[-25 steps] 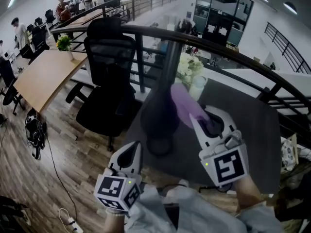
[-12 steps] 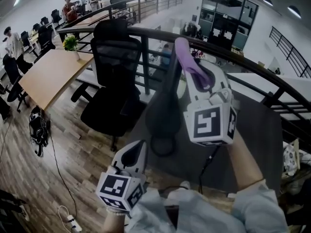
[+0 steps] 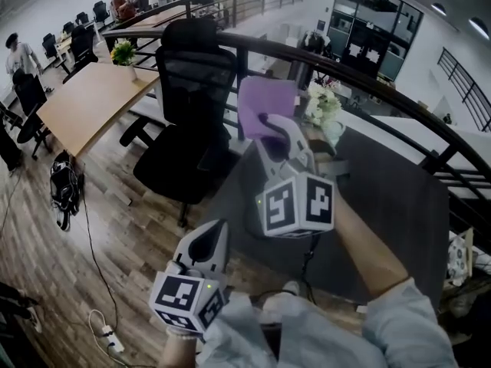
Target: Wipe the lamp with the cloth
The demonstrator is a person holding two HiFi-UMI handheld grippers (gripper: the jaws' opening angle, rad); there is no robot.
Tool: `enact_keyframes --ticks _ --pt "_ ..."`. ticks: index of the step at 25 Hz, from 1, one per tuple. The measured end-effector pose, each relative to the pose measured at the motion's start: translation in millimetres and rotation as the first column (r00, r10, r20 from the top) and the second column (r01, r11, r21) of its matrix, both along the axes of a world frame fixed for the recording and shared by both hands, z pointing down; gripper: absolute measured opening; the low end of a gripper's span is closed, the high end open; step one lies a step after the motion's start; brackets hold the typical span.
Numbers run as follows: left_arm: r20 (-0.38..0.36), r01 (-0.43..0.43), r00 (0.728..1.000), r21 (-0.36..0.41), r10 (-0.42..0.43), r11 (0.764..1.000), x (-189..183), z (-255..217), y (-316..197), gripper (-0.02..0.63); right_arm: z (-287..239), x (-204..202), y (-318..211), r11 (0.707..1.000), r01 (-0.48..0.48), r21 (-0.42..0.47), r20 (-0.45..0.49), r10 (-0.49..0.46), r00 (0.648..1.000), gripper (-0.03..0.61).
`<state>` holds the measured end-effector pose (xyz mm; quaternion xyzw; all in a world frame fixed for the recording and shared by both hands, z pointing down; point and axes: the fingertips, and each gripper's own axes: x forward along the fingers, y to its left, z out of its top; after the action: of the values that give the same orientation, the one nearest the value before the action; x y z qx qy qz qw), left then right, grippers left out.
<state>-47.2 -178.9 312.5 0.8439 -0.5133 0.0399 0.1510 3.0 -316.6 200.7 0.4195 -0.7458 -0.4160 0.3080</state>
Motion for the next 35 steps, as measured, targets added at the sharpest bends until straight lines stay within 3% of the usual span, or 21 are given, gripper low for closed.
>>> enact_keyframes --ticks 9,18,25,35 --pt "-0.004 0.013 1.000 -0.030 -0.013 0.999 -9.0 10.6 2.9 0.000 75.0 -31.7 41.1 0.977 0.165 -0.137 -0.102 -0.180 0.978 0.052" --pt "0.000 0.013 1.000 -0.021 -0.013 1.000 -5.6 13.7 -4.1 0.000 121.7 -16.9 86.7 0.947 0.240 -0.212 -0.178 -0.279 0.944 0.052" --pt "-0.023 0.002 1.000 -0.015 -0.003 1.000 1.1 12.9 -11.2 0.000 145.3 15.7 110.0 0.932 0.213 -0.294 -0.159 -0.267 0.950 0.052" --pt "-0.030 -0.030 0.999 -0.020 0.029 0.999 12.8 14.4 -19.2 0.000 163.1 73.2 120.6 0.917 0.087 -0.389 -0.077 -0.126 0.989 0.052"
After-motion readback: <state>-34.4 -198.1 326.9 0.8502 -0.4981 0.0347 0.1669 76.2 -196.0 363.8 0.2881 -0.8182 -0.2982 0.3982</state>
